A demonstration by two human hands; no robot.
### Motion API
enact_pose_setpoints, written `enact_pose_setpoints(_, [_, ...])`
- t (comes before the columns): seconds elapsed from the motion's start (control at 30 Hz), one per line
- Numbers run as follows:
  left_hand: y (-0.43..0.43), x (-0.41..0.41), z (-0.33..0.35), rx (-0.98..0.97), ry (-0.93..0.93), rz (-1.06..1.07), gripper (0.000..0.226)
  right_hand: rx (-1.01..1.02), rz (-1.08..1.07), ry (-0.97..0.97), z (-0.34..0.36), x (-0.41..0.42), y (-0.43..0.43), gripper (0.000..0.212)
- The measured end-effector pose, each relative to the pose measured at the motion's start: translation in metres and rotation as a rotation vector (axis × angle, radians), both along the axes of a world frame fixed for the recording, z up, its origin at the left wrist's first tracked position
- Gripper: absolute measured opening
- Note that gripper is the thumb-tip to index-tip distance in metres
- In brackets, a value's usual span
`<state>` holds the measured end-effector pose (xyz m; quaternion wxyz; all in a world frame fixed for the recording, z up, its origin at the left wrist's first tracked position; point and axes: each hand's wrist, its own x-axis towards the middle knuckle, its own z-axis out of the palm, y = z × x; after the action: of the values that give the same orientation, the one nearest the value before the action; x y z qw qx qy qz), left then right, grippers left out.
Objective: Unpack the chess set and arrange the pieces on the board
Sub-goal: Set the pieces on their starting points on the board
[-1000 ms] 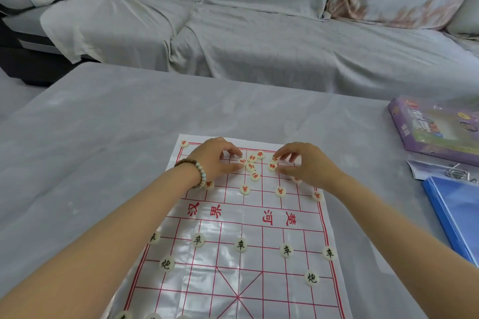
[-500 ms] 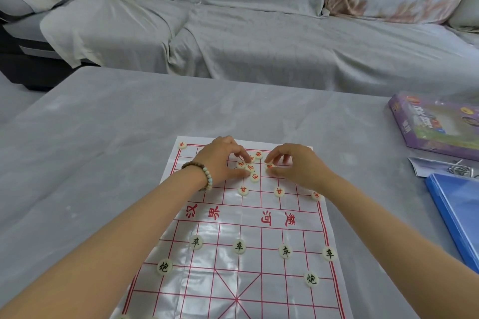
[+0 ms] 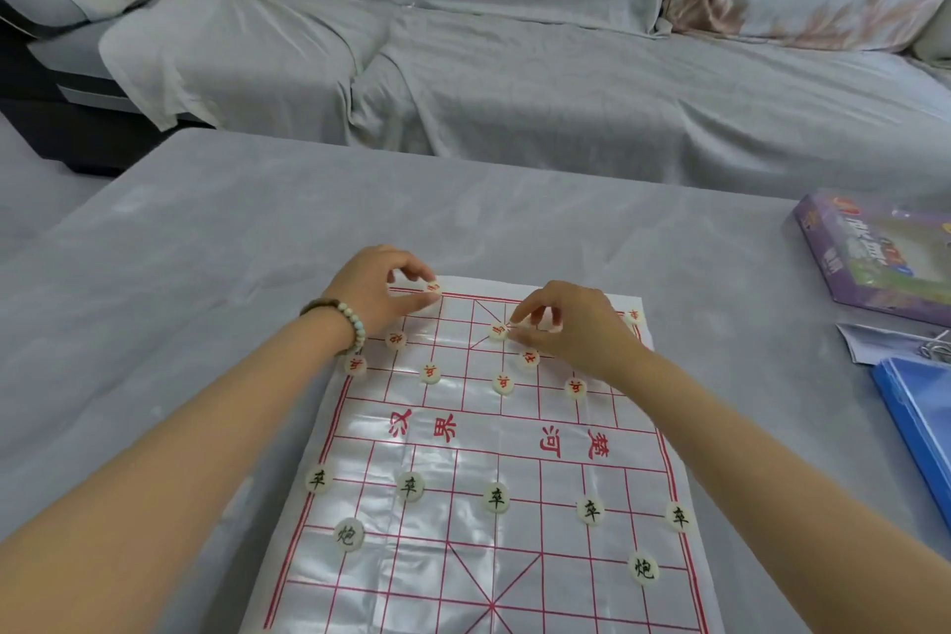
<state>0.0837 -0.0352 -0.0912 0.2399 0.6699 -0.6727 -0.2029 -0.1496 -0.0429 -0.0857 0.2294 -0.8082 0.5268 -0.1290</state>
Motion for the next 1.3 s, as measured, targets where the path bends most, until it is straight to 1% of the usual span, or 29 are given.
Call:
enact_pose_setpoints(0.1, [0.002, 0.017, -0.005, 0.034, -0.118, 0.027, 0.022, -0.023, 0.006, 0.107, -0.006, 0.015, -0.003, 0.030])
enact_pose_setpoints(0.17, [0.003, 0.022, -0.007, 0.029, -0.166, 0.025, 0.025, -0.062, 0.015, 0.166, -0.008, 0.020, -0.005, 0.032])
enact_pose_setpoints(0.27, [0.000, 0.023, -0.009, 0.000, -0.177, 0.023, 0.025, -0.087, 0.038, 0.179, -0.008, 0.027, -0.008, 0.029])
enact_pose_setpoints(0.33, [-0.002, 0.024, -0.009, 0.005, -0.198, 0.020, 0.033, -0.080, 0.065, 0.185, -0.007, 0.032, -0.011, 0.027])
enact_pose_setpoints(0.4, [-0.005, 0.025, -0.009, 0.015, -0.265, 0.028, 0.044, -0.075, 0.077, 0.194, -0.007, 0.036, -0.013, 0.027])
enact_pose_setpoints(0.43, [-0.005, 0.026, -0.010, 0.009, -0.286, 0.042, 0.045, -0.070, 0.076, 0.192, -0.007, 0.038, -0.014, 0.027])
enact_pose_setpoints(0.57, [-0.006, 0.026, -0.014, -0.010, -0.221, 0.071, 0.032, -0.069, 0.035, 0.176, -0.008, 0.042, -0.012, 0.030])
enact_pose_setpoints(0.67, [-0.007, 0.026, -0.016, -0.005, -0.191, 0.058, 0.028, -0.053, 0.022, 0.147, -0.009, 0.044, -0.013, 0.025])
enact_pose_setpoints(0.73, [-0.007, 0.026, -0.017, 0.002, -0.192, 0.047, 0.029, -0.044, 0.034, 0.150, -0.008, 0.045, -0.012, 0.024])
enact_pose_setpoints(0.83, [-0.007, 0.025, -0.018, 0.000, -0.199, 0.036, 0.035, -0.049, 0.030, 0.151, -0.005, 0.045, -0.011, 0.030])
enact_pose_setpoints(0.9, [-0.006, 0.024, -0.017, -0.008, -0.187, 0.038, 0.033, -0.044, 0.021, 0.160, -0.004, 0.046, -0.011, 0.034])
enact_pose_setpoints(1.0, [-0.006, 0.024, -0.017, -0.035, -0.190, 0.044, 0.027, -0.033, 0.009, 0.167, -0.006, 0.046, -0.011, 0.030])
enact_pose_setpoints(1.2, [-0.008, 0.021, -0.014, -0.040, -0.307, 0.011, 0.046, -0.039, -0.001, 0.181, -0.006, 0.047, -0.011, 0.031])
enact_pose_setpoints(1.23, [-0.008, 0.023, -0.013, -0.034, -0.298, -0.006, 0.046, -0.041, -0.002, 0.178, -0.006, 0.047, -0.011, 0.031])
enact_pose_setpoints(1.3, [-0.007, 0.027, -0.011, -0.025, -0.264, -0.043, 0.041, -0.040, -0.003, 0.170, -0.007, 0.047, -0.011, 0.030])
